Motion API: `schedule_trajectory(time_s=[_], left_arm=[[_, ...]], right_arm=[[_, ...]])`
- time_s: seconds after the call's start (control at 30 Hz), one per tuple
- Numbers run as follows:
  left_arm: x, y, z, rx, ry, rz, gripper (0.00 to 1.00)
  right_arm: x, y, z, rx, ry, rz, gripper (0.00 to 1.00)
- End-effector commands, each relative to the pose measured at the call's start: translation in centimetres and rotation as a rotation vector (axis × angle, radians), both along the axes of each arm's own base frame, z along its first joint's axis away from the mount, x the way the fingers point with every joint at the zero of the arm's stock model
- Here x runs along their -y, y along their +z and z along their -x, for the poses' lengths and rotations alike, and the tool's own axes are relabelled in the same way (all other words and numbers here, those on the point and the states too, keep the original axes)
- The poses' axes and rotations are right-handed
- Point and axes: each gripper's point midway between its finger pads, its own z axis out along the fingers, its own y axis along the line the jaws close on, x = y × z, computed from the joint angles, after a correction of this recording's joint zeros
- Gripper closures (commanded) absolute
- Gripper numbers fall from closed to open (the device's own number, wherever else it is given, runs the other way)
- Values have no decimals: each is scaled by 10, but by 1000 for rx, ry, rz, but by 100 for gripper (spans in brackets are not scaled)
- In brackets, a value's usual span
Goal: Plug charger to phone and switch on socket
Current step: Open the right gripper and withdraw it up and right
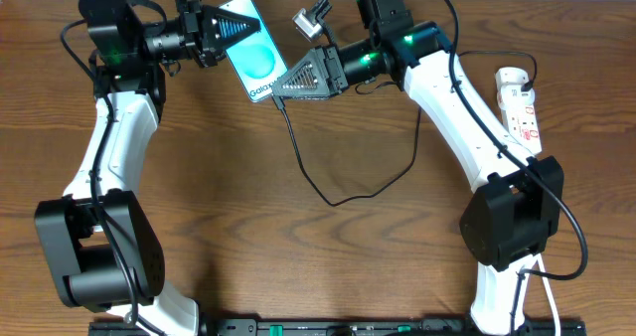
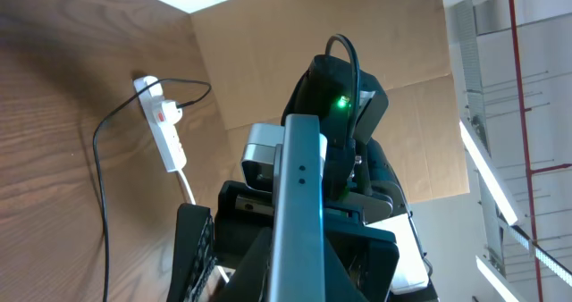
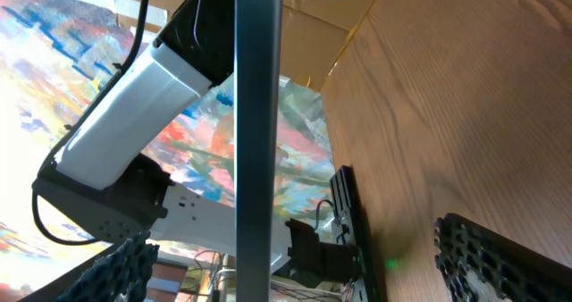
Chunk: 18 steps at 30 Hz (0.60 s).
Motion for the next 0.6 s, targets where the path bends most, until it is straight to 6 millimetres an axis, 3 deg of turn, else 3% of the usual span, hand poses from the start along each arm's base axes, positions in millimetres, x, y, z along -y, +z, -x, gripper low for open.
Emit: schedule_trajectory(time_s=[0.0,0.23,0.57], left_arm=[[0,8,6,36,-20,-7,93],[0,8,6,65,-20,-12,93],[-1,8,5,130,-19,-24,93]], right_arm=[[0,-1,-3,16,-19,20,1],[20,-48,-34,16,-215,282,1],[52,-42,-52,-27,-263,245,1]])
